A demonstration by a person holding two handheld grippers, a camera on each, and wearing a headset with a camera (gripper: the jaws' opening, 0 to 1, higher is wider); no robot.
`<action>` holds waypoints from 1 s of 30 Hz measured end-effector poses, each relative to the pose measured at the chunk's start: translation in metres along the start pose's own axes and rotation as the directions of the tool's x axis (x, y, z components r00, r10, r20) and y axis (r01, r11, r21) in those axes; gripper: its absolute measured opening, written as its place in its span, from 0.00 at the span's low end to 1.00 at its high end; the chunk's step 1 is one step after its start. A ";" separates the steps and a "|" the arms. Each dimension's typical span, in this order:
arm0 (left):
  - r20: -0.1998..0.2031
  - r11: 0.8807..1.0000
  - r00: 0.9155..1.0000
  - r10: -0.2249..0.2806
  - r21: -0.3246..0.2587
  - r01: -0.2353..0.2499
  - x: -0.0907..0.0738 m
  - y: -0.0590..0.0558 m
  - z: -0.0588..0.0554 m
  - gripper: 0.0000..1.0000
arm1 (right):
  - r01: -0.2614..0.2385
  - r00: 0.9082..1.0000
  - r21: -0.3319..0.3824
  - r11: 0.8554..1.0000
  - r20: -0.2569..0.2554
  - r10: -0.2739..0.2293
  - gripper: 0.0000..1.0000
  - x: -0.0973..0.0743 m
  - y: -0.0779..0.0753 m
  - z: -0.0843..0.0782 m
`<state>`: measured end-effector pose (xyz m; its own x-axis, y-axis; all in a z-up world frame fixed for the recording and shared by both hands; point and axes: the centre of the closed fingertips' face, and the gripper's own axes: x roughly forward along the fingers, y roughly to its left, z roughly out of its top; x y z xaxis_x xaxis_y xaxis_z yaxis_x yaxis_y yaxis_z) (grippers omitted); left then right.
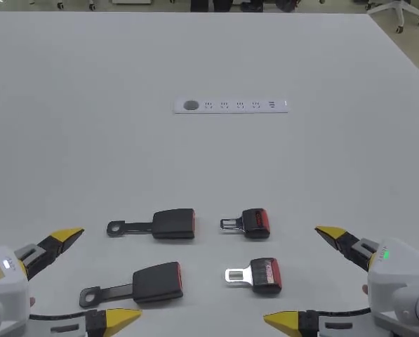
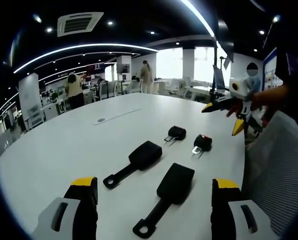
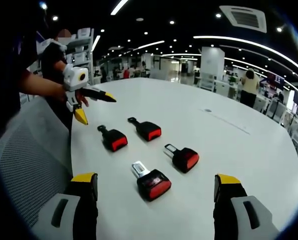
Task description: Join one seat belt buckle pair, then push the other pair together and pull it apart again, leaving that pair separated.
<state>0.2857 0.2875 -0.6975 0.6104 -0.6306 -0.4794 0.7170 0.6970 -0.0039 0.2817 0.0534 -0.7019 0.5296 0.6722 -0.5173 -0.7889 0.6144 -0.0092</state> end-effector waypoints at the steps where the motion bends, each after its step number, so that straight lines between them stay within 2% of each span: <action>1: 0.000 1.000 1.000 0.000 0.000 0.000 0.000 0.000 0.000 0.96 | 0.000 1.000 0.000 1.000 0.000 0.000 0.99 0.000 0.000 0.000; 30: 0.008 1.000 1.000 0.014 -0.005 -0.014 -0.002 0.003 0.005 0.98 | 0.003 1.000 -0.005 1.000 -0.010 -0.003 0.99 -0.001 -0.003 -0.002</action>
<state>0.2884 0.2893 -0.6926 0.6229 -0.6235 -0.4726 0.7068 0.7075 -0.0018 0.2826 0.0495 -0.7032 0.5289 0.6659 -0.5261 -0.7887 0.6146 -0.0150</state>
